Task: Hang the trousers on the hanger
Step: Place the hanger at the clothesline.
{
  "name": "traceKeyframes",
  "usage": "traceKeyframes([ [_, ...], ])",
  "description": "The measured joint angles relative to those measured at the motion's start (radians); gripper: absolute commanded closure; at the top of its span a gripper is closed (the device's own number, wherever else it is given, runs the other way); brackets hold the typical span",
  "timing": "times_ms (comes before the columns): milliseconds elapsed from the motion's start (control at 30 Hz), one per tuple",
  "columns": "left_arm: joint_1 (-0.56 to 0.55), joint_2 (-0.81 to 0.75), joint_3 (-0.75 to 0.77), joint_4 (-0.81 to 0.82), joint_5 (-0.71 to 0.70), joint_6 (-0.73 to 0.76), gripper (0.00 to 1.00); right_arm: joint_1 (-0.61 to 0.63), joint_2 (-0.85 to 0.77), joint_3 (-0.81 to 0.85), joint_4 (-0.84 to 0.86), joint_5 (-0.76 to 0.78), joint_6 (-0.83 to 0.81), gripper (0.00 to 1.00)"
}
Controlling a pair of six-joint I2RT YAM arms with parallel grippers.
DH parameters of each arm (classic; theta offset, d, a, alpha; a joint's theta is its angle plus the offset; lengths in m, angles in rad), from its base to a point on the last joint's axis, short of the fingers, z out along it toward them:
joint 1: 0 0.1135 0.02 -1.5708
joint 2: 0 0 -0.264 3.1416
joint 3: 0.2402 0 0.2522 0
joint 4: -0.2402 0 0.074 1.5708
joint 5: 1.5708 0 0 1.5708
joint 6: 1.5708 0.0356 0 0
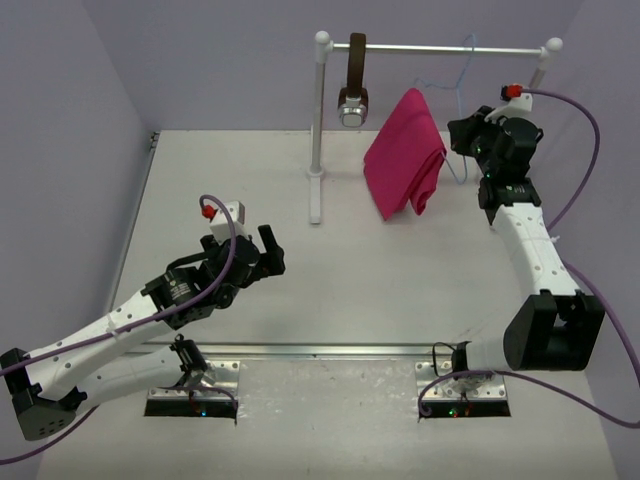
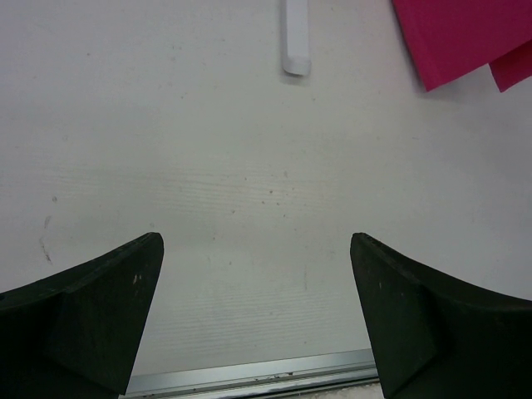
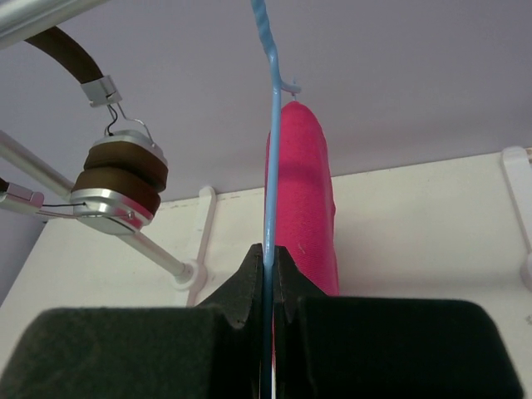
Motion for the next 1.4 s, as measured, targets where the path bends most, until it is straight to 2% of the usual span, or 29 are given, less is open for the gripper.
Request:
traceKeyframes([
  [467, 0.0, -0.006, -0.001, 0.0, 0.007, 0.0, 0.07, -0.017, -0.053, -0.168, 0.13, -0.017, 0.042, 1.0],
  [533, 0.0, -0.006, -0.002, 0.0, 0.008, 0.0, 0.07, -0.017, -0.059, -0.191, 0.153, -0.012, 0.043, 0.95],
  [567, 0.0, -0.006, -0.002, 0.0, 0.008, 0.001, 0.07, -0.017, -0.061, -0.203, 0.168, -0.01, 0.044, 0.88],
  [633, 0.0, -0.006, -0.002, 0.0, 0.008, 0.002, 0.07, -0.017, -0.065, -0.225, 0.199, -0.009, 0.043, 0.6],
  [767, 0.0, -0.004, -0.002, 0.0, 0.011, 0.004, 0.07, -0.017, -0.084, -0.243, 0.259, -0.006, 0.042, 0.3],
  [833, 0.0, -0.002, -0.002, 0.0, 0.011, 0.004, 0.07, -0.017, -0.098, -0.243, 0.278, -0.006, 0.037, 0.19],
  [900, 0.0, 0.002, -0.002, 0.0, 0.011, 0.004, 0.07, -0.017, -0.113, -0.243, 0.292, -0.005, 0.032, 0.01],
  [1133, 0.0, 0.006, -0.002, 0.0, 0.011, 0.004, 0.07, -0.017, -0.138, -0.225, 0.226, 0.013, -0.005, 0.01],
  [1233, 0.0, 0.006, -0.002, -0.001, 0.004, -0.001, 0.06, -0.017, -0.155, -0.183, 0.115, 0.015, -0.034, 0.01],
  [1400, 0.0, 0.023, -0.001, -0.02, -0.02, -0.039, 0.03, -0.017, -0.16, -0.019, -0.15, 0.049, -0.085, 0.01],
])
